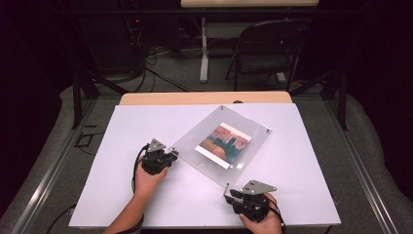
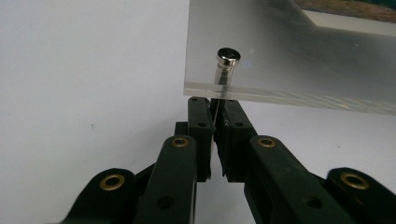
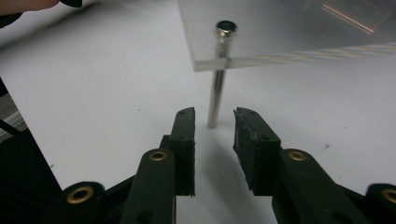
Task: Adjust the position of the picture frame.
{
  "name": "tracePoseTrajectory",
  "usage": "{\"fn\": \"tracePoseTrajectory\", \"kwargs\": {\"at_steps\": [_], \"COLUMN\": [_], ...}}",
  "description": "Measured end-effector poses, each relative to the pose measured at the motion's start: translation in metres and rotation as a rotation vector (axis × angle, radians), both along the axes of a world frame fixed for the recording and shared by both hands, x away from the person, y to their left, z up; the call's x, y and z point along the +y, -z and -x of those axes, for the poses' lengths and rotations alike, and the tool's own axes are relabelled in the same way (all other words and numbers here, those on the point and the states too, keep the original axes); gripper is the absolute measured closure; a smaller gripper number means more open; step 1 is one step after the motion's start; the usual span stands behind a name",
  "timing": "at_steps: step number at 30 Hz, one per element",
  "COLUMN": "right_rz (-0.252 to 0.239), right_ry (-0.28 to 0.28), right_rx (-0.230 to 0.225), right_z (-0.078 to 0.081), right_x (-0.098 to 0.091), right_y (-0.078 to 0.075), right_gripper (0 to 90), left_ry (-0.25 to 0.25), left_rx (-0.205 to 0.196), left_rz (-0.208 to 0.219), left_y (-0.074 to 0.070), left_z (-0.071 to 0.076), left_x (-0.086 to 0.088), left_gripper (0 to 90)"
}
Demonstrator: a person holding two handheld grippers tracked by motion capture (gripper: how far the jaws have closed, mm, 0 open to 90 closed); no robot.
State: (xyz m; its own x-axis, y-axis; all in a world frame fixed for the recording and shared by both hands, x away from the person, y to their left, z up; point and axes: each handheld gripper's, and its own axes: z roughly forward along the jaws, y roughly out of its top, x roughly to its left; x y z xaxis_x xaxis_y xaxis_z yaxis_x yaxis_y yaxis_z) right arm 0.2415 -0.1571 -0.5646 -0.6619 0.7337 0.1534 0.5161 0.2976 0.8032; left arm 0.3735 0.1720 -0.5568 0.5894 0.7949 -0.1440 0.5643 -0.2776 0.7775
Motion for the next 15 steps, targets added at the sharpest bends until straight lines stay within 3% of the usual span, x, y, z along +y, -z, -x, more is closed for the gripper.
{"fn": "tracePoseTrajectory", "kwargs": {"at_steps": [6, 12, 15], "right_rz": [0.000, 0.000, -0.037], "right_ry": [0.003, 0.033, 0.033], "right_rx": [-0.016, -0.001, 0.005], "right_z": [0.000, -0.002, -0.004], "right_x": [0.010, 0.009, 0.003], "right_y": [0.004, 0.006, 0.002], "right_gripper": [72.5, 83.5, 85.2], "left_ry": [0.013, 0.021, 0.025], "left_rx": [0.002, 0.007, 0.000], "left_rz": [0.006, 0.018, 0.031], "left_y": [-0.005, -0.006, -0.009], "left_z": [0.008, 0.013, 0.017], "left_x": [-0.001, -0.001, 0.000], "left_gripper": [84.5, 84.5, 84.4]}}
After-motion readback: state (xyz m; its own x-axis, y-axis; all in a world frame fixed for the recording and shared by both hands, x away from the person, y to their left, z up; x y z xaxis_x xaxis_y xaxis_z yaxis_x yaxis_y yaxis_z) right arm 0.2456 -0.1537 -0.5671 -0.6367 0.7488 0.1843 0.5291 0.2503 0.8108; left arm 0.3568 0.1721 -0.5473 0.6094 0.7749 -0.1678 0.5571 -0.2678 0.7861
